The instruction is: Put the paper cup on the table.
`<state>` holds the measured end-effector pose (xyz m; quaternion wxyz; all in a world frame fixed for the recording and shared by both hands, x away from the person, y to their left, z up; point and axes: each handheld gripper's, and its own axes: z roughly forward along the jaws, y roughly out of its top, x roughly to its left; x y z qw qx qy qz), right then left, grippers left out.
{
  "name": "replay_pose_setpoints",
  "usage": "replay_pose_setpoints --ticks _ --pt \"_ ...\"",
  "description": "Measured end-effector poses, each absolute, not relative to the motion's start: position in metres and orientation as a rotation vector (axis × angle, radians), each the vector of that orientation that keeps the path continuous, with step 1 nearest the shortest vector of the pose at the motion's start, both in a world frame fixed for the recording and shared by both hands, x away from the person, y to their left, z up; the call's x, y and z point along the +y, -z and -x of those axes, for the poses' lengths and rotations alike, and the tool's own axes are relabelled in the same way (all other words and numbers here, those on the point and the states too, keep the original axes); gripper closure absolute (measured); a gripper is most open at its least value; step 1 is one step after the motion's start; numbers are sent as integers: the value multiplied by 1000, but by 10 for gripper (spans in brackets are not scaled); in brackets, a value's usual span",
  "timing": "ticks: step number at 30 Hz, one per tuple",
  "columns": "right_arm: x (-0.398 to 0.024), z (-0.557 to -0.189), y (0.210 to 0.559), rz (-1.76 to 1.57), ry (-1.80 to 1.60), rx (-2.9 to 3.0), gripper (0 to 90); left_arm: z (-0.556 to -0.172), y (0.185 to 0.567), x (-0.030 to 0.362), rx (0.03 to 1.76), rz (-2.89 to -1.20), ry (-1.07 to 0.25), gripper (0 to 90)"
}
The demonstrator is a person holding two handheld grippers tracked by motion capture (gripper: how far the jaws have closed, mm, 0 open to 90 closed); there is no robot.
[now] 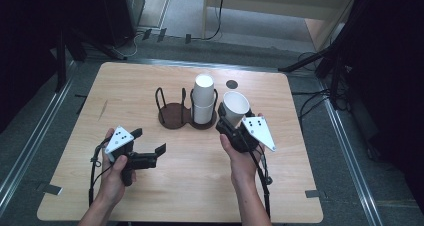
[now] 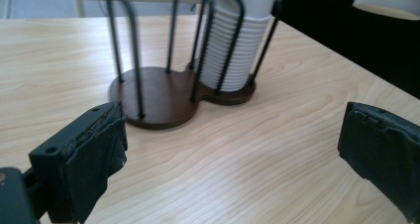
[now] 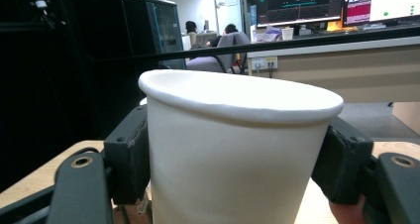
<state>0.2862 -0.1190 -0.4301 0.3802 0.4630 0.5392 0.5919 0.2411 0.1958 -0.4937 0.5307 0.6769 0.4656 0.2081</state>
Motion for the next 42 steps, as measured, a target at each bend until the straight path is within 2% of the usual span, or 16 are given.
replay_pose_setpoints --ticks 10,17,28,42 --pt "-127 -294 431 -1170 -1503 1347 282 -229 512 238 1211 -1534 -649 0" --pt "-134 -303 430 -1168 -1510 1329 284 -217 524 263 1246 -1510 -708 0" --pt "-147 -322 441 -1150 -1530 1299 288 -205 539 300 1317 -1501 -736 0" --pt "-165 -362 476 -1156 -1440 1325 290 -194 549 333 1405 -1472 -763 0"
